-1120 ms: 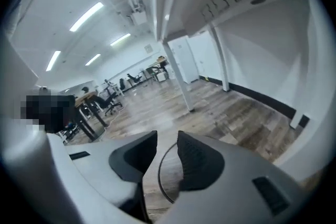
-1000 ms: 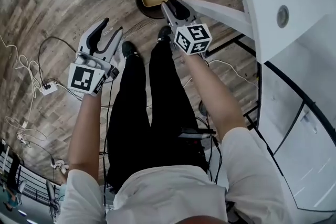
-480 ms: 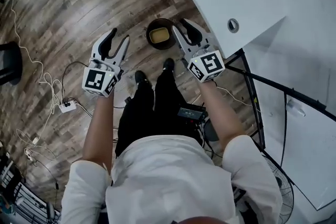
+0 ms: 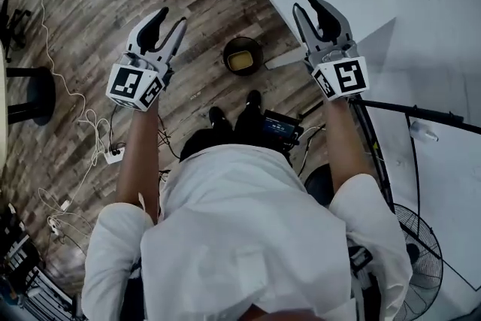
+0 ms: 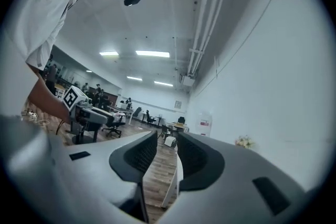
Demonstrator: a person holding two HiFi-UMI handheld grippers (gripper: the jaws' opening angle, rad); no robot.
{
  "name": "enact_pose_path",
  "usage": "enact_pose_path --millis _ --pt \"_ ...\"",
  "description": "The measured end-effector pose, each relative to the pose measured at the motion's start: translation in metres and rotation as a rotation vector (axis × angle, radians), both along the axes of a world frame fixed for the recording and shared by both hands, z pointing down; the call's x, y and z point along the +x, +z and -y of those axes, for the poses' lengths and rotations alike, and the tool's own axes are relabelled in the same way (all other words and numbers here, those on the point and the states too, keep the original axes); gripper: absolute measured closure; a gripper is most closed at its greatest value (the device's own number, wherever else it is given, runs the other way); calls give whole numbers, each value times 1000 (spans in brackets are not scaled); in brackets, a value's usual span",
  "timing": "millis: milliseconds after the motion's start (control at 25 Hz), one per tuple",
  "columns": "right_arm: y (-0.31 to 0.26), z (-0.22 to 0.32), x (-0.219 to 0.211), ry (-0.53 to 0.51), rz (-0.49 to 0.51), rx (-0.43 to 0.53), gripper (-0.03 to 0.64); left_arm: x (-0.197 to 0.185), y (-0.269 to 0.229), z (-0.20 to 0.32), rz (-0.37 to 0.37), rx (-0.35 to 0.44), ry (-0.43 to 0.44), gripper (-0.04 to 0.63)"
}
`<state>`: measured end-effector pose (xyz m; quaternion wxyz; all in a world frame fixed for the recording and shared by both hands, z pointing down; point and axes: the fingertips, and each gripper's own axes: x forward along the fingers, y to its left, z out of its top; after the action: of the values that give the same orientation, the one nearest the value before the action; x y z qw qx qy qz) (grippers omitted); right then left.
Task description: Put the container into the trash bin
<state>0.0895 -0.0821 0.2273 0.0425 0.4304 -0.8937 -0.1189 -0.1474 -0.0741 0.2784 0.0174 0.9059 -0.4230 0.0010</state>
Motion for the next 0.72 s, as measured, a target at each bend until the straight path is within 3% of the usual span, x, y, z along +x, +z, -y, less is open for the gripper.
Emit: enact_pose_path --millis 200,360,720 --pt "-62 -28 24 62 92 86 479 -6 -66 -9 36 99 35 417" --pt "-79 -54 48 132 171 124 479 -5 -96 -14 11 147 52 422" --pt "-69 -55 66 197 208 68 479 8 -99 -26 -27 158 83 426"
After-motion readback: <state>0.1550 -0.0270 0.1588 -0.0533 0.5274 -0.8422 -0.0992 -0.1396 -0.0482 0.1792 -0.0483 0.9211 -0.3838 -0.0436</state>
